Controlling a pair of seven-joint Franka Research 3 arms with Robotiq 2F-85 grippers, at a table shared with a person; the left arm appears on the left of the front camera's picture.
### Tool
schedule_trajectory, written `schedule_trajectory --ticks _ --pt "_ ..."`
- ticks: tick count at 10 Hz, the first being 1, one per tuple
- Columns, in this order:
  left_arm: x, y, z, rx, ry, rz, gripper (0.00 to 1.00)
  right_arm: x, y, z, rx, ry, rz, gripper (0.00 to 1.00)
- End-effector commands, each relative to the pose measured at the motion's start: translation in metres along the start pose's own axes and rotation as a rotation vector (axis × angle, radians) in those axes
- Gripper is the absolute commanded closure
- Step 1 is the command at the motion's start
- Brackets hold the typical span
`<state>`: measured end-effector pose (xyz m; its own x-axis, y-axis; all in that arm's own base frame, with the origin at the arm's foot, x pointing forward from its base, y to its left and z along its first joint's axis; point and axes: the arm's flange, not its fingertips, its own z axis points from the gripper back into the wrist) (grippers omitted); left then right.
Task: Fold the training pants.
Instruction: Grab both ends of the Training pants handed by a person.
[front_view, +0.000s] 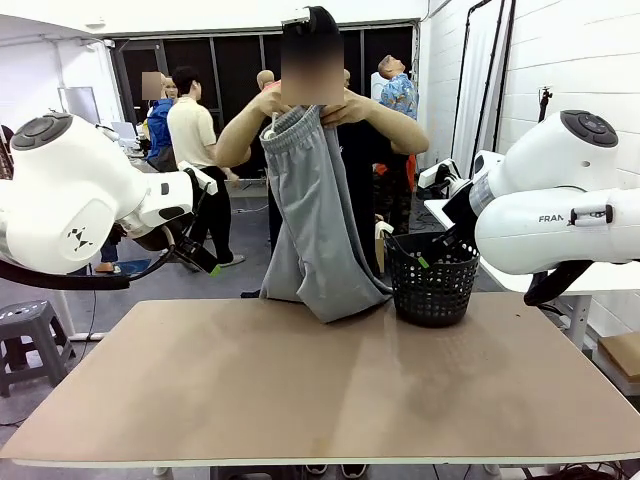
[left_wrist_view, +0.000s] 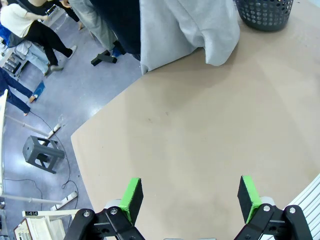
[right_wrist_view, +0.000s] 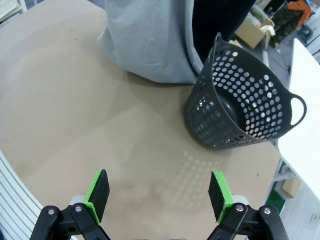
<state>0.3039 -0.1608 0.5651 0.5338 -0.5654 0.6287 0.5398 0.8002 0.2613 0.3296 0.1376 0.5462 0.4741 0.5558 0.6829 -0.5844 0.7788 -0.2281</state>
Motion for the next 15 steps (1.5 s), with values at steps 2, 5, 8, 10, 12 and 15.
schedule_trajectory --ticks 2,5,8,10,12,15 --pt "0.0003 0.0002 0.0009 0.003 -0.002 -0.004 0.0 0.0001 0.0003 -0.0002 0.0 0.0 0.001 0.0" --pt "0.0003 0.0002 0.0009 0.003 -0.002 -0.004 0.0 0.0001 0.0003 -0.0002 0.0 0.0 0.001 0.0" --pt "0.0003 0.0002 0.0009 0.003 -0.002 -0.004 0.0 0.0001 0.0003 -0.0002 0.0 0.0 0.001 0.0" --pt "0.0003 0.0002 0.0009 0.003 -0.002 -0.004 0.0 0.0001 0.0003 -0.0002 0.0 0.0 0.001 0.0" --pt "0.0003 0.0002 0.0009 0.003 -0.002 -0.004 0.0 0.0001 0.0003 -0.0002 0.0 0.0 0.001 0.0" --pt "0.0003 0.0002 0.0009 0.003 -0.002 -0.004 0.0 0.0001 0.0003 -0.0002 0.0 0.0 0.001 0.0"
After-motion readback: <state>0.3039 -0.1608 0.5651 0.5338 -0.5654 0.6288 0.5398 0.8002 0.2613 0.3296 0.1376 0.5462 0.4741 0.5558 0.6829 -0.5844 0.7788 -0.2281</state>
